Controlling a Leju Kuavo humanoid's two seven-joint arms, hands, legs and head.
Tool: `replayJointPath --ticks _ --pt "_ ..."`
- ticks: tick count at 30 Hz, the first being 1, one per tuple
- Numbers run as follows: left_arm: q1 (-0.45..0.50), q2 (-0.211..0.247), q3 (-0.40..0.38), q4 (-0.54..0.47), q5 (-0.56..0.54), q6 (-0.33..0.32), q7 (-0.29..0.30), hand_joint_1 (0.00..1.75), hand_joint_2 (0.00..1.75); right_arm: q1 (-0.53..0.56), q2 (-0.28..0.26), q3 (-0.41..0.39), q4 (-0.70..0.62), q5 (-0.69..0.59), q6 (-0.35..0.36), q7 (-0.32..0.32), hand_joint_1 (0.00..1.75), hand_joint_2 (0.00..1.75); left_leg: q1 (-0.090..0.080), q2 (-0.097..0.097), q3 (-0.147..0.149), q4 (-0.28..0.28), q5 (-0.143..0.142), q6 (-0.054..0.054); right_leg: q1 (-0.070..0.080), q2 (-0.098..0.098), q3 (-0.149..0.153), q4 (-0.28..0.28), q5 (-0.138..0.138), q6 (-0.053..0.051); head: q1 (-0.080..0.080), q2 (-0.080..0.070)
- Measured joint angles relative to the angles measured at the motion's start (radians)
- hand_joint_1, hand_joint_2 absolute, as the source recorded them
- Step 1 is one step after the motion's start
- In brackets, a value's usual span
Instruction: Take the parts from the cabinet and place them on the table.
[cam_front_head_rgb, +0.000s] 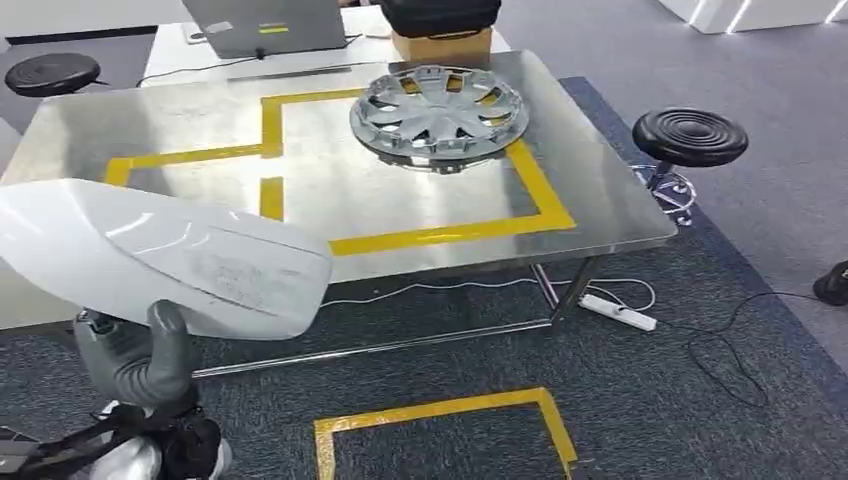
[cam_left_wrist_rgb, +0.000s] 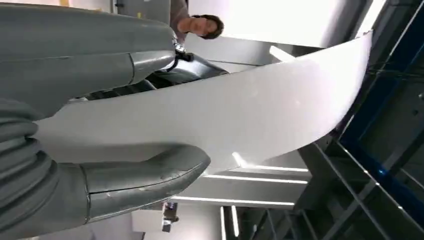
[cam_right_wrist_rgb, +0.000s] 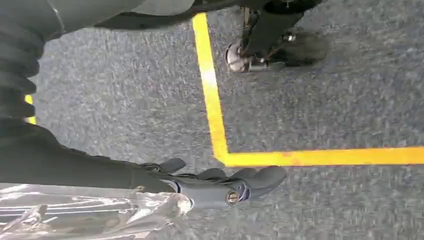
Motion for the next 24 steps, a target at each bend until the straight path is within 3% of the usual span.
replayJointPath --ticks 1,3,4,5,6,7,9,10,13,15,16,18,19,20,21,22,24 --pt "-0.002 0.000 0.000 0.003 0.000 0.004 0.000 1.75 1.75 0.000 0.000 0.000 0.000 0.008 -0.020 0.005 0.00 1.75 0.001 0.004 -0.022 0.048 -0.031 -0.005 0.000 -0.001 0.000 0.000 -0.001 -0.004 -0.010 0.000" --pt "-0.001 0.001 0.000 0.016 0.004 0.005 0.000 1.75 1.75 0.000 0.000 0.000 0.000 0.028 -0.060 0.052 0.00 1.75 0.002 0.005 -0.108 0.222 -0.110 -0.010 0.001 -0.007 -0.001 0.000 -0.001 -0.007 -0.010 0.000" --pt "-0.001 0.002 0.000 0.026 0.008 0.004 0.000 1.75 1.75 0.001 0.000 0.001 0.000 0.038 -0.077 0.083 0.00 1.75 0.002 0.006 -0.141 0.284 -0.125 -0.011 0.002 -0.009 -0.001 0.000 -0.002 -0.008 -0.010 0.000" --pt "-0.001 0.003 0.000 0.032 0.010 0.003 0.000 1.75 1.75 0.002 0.000 0.002 0.000 0.045 -0.086 0.098 0.00 1.75 0.002 0.006 -0.150 0.295 -0.114 -0.010 0.002 -0.011 -0.001 0.000 -0.002 -0.008 -0.009 0.000" --pt "-0.002 0.003 0.000 0.039 0.012 0.003 0.000 1.75 1.75 0.001 0.000 0.004 0.000 0.054 -0.096 0.120 0.00 1.75 0.002 0.006 -0.139 0.267 -0.085 -0.008 0.002 -0.011 0.000 0.000 -0.002 -0.008 -0.010 0.000" --pt "-0.004 0.003 -0.001 0.044 0.012 0.002 0.000 1.75 1.75 0.000 0.000 0.006 0.000 0.061 -0.105 0.137 0.00 1.75 0.002 0.006 -0.108 0.202 -0.041 -0.004 0.002 -0.011 0.001 0.000 -0.003 -0.007 -0.010 0.000" --pt "-0.011 0.003 -0.005 0.053 0.013 0.004 0.000 1.75 1.75 0.000 0.003 0.010 0.000 0.067 -0.117 0.163 0.00 1.75 0.002 0.014 -0.023 0.038 0.034 0.004 0.002 -0.011 0.005 0.000 -0.004 -0.003 -0.010 0.000" --pt "-0.017 0.003 -0.007 0.061 0.017 0.009 0.000 1.75 1.75 -0.001 0.003 0.013 0.000 0.062 -0.117 0.174 0.00 1.75 -0.001 0.027 -0.005 0.001 0.023 0.005 0.009 -0.011 0.002 0.002 -0.006 0.003 -0.012 0.000" --pt "-0.024 0.002 -0.011 0.080 0.044 0.010 0.000 1.75 1.75 -0.001 0.003 0.013 0.000 0.055 -0.116 0.198 0.00 1.75 -0.003 0.018 -0.008 -0.009 0.022 0.018 0.010 -0.015 0.001 -0.004 -0.003 0.019 -0.010 0.000" --pt "-0.032 0.002 -0.016 0.092 0.063 0.006 0.000 1.75 1.75 -0.002 0.003 0.013 0.000 0.056 -0.116 0.201 0.00 1.75 0.004 0.017 -0.005 -0.017 0.028 0.031 0.008 -0.013 -0.004 0.009 -0.013 0.032 -0.008 0.000" --pt "-0.038 0.001 -0.020 0.096 0.069 0.006 0.000 1.75 1.75 -0.003 0.003 0.013 0.000 0.056 -0.116 0.196 0.00 1.75 0.005 0.016 -0.004 -0.017 0.027 0.035 0.008 -0.013 -0.024 0.049 -0.042 0.037 -0.005 0.000" --pt "-0.044 0.001 -0.024 0.108 0.089 0.005 0.001 1.75 1.75 -0.003 0.003 0.014 0.000 0.054 -0.116 0.180 0.00 1.75 0.004 0.016 -0.005 -0.017 0.027 0.040 0.008 -0.012 -0.099 0.207 -0.119 0.040 0.000 0.000" --pt "-0.045 0.001 -0.024 0.117 0.100 0.001 0.005 1.75 1.75 -0.002 0.004 0.014 0.000 0.054 -0.116 0.176 0.00 1.75 0.003 0.016 -0.005 -0.016 0.026 0.041 0.008 -0.012 -0.133 0.275 -0.141 0.041 0.001 0.000" --pt "-0.045 0.001 -0.025 0.126 0.110 -0.001 0.010 1.75 1.75 -0.001 0.004 0.014 0.000 0.054 -0.116 0.173 0.00 1.75 0.003 0.016 -0.004 -0.016 0.025 0.042 0.008 -0.012 -0.149 0.303 -0.140 0.042 0.001 0.000" --pt "-0.045 0.001 -0.025 0.131 0.118 -0.004 0.011 1.75 1.75 0.000 0.004 0.014 0.000 0.055 -0.116 0.173 0.00 1.75 0.003 0.014 -0.003 -0.016 0.025 0.042 0.008 -0.012 -0.143 0.283 -0.117 0.041 0.001 0.000" --pt "-0.045 0.000 -0.025 0.135 0.129 -0.008 0.011 1.75 1.75 0.000 0.004 0.014 0.000 0.056 -0.116 0.172 0.00 1.75 0.003 0.012 -0.002 -0.016 0.025 0.041 0.008 -0.012 -0.116 0.223 -0.077 0.039 0.002 0.000" --pt "-0.049 -0.002 -0.026 0.141 0.139 -0.010 0.011 1.75 1.75 -0.001 0.004 0.014 0.000 0.058 -0.117 0.169 0.00 1.75 0.003 0.009 0.003 -0.015 0.022 0.036 0.005 -0.011 -0.030 0.052 0.004 0.035 0.002 0.000"
